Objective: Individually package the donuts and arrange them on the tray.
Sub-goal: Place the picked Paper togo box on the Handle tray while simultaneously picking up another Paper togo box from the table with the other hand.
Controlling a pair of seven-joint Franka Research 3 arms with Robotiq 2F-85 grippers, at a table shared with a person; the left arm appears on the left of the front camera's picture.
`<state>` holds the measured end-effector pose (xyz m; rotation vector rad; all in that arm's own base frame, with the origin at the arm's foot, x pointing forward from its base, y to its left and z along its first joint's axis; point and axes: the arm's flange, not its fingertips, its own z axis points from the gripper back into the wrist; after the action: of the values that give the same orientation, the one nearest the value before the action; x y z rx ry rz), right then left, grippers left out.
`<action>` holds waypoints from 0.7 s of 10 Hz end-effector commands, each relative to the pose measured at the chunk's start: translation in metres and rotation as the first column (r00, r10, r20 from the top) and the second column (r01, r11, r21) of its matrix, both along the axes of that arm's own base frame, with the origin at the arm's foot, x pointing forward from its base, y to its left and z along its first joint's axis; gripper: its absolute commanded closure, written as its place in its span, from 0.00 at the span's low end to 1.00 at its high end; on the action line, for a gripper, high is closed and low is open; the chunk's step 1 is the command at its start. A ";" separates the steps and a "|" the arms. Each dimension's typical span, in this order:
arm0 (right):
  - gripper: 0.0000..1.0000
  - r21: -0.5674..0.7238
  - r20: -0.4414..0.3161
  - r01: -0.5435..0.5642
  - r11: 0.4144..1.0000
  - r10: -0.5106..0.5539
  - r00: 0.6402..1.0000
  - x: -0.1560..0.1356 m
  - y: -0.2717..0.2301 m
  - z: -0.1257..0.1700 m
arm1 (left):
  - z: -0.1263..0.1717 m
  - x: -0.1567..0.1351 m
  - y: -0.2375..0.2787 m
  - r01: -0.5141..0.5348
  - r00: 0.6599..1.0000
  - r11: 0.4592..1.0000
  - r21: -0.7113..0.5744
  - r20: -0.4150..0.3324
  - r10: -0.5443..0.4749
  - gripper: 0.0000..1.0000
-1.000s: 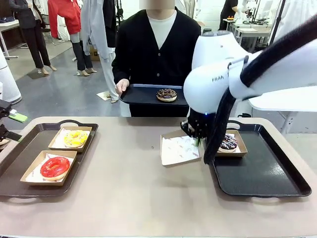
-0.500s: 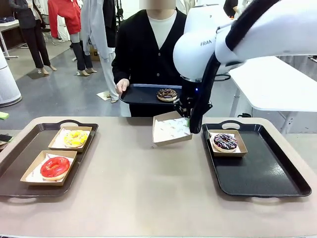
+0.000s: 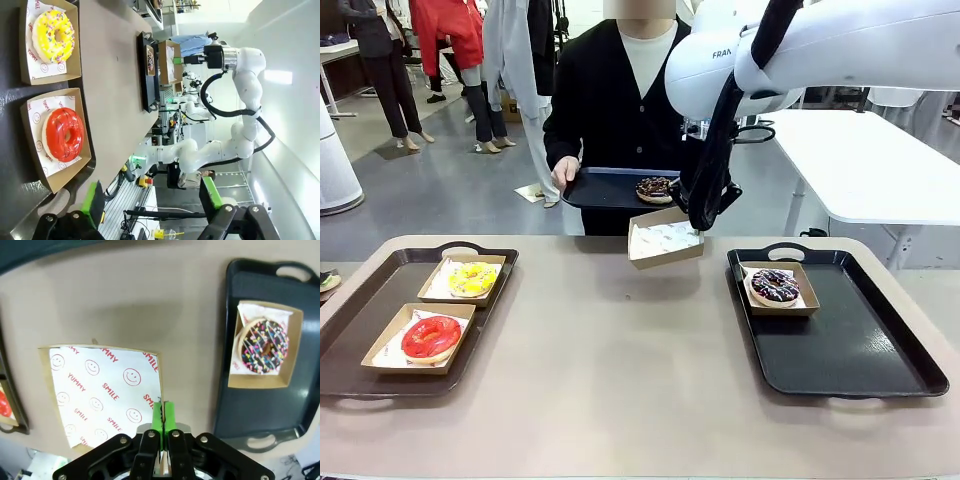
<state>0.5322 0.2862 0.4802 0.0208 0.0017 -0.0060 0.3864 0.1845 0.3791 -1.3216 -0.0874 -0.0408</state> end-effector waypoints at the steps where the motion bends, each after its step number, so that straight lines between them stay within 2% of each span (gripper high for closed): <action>1: 0.98 -0.017 0.003 -0.022 1.000 0.022 1.000 0.018 0.001 0.006 | 0.001 0.002 0.003 -0.001 1.000 1.000 0.010 -0.003 0.001 0.00; 3: 0.98 -0.003 -0.010 -0.008 1.000 0.008 1.000 0.029 -0.001 0.004 | 0.000 0.004 0.004 -0.029 0.998 0.999 0.038 -0.053 0.031 0.00; 4: 0.98 -0.003 -0.021 -0.013 1.000 0.013 1.000 0.033 -0.003 0.001 | -0.001 0.002 0.006 -0.038 0.998 0.998 0.047 -0.054 0.041 0.00; 5: 0.98 0.012 0.000 0.001 1.000 -0.001 1.000 0.021 -0.003 0.004 | -0.002 0.002 0.002 -0.014 1.000 1.000 0.015 -0.016 0.014 0.00; 7: 0.98 0.012 0.000 0.001 1.000 -0.001 1.000 0.021 -0.003 0.004 | -0.002 0.002 0.002 -0.014 1.000 1.000 0.015 -0.016 0.014 0.00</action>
<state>0.5562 0.2850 0.4831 0.0331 0.0055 -0.0023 0.3894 0.1856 0.3763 -1.2982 -0.0760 -0.0063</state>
